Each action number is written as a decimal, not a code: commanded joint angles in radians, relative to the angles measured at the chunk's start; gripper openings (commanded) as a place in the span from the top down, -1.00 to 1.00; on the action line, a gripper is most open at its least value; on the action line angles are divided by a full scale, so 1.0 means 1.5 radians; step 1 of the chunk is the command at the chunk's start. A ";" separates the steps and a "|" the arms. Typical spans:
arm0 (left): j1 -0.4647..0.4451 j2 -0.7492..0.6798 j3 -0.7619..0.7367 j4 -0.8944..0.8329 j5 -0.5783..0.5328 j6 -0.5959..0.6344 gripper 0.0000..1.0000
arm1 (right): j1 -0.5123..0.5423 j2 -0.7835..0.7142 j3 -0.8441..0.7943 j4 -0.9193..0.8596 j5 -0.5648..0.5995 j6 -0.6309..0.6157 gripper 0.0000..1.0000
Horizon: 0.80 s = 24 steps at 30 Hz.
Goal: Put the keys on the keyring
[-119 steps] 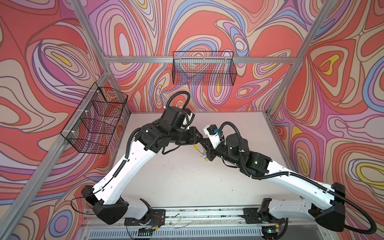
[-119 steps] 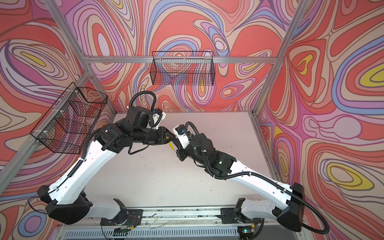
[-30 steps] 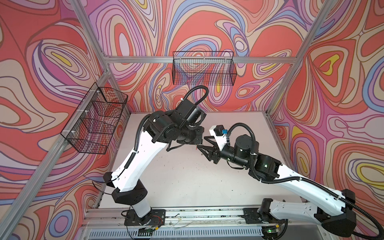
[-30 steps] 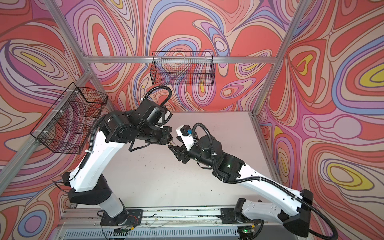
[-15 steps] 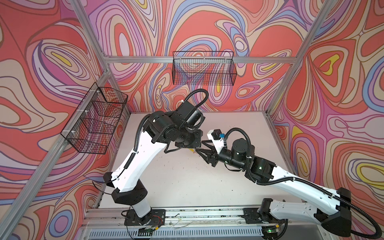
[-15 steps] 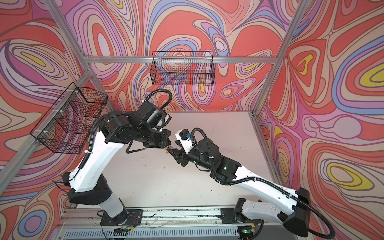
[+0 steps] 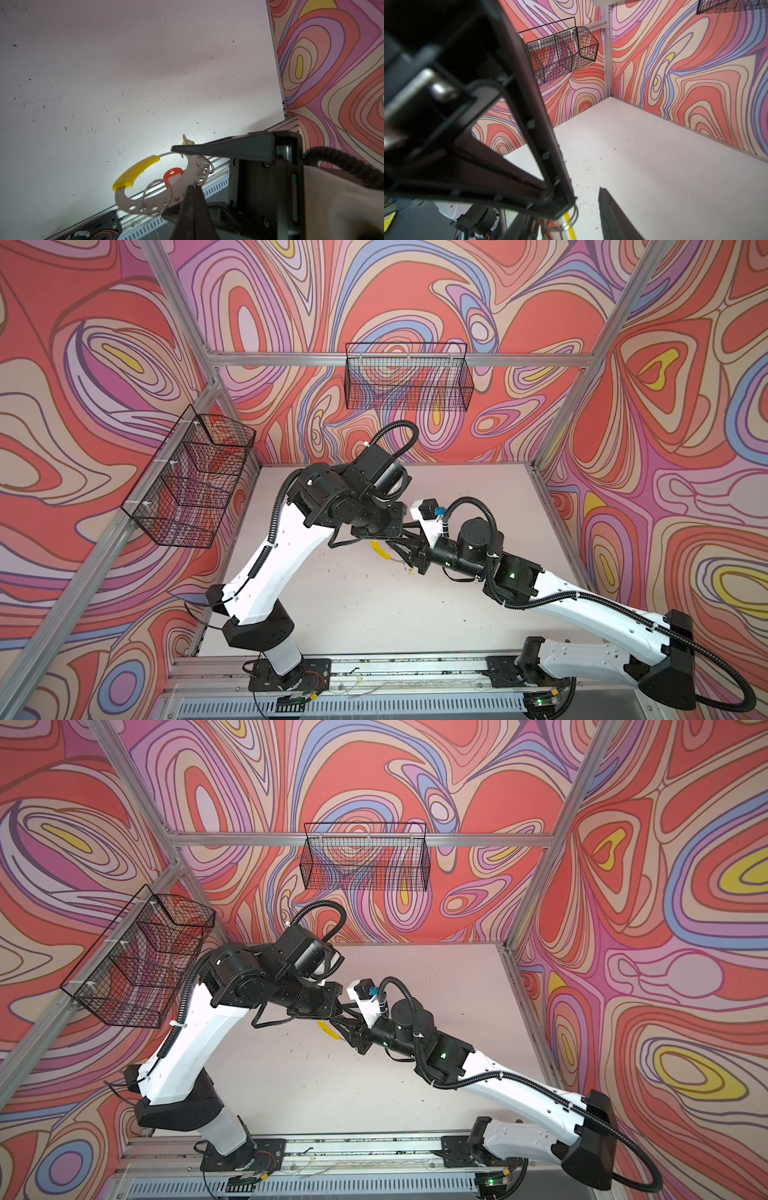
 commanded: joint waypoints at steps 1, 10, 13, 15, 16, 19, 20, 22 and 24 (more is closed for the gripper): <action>-0.004 -0.022 -0.004 -0.016 -0.009 -0.010 1.00 | 0.001 -0.022 -0.011 -0.008 0.028 0.001 0.16; -0.004 -0.023 -0.004 -0.019 -0.018 -0.011 1.00 | 0.001 -0.038 -0.021 -0.025 0.051 0.000 0.57; -0.005 -0.028 -0.007 -0.016 -0.026 -0.015 1.00 | 0.001 -0.037 -0.024 -0.024 0.054 0.001 0.66; -0.006 -0.027 -0.007 -0.016 -0.023 -0.014 1.00 | 0.001 -0.037 -0.025 -0.020 0.049 0.001 0.72; -0.007 -0.026 -0.007 -0.018 -0.026 -0.013 1.00 | 0.001 -0.038 -0.025 -0.021 0.049 0.001 0.77; -0.008 -0.023 -0.004 -0.029 -0.050 -0.010 1.00 | 0.001 -0.039 -0.024 -0.025 0.052 0.000 0.93; -0.009 -0.022 -0.002 -0.031 -0.056 -0.008 1.00 | 0.001 -0.041 -0.024 -0.026 0.052 0.000 1.00; -0.012 -0.020 -0.004 -0.030 -0.060 -0.001 1.00 | 0.000 -0.042 -0.025 -0.026 0.054 0.001 1.00; -0.014 -0.011 -0.001 -0.026 -0.044 0.009 1.00 | 0.000 -0.038 -0.022 -0.029 0.055 0.002 1.00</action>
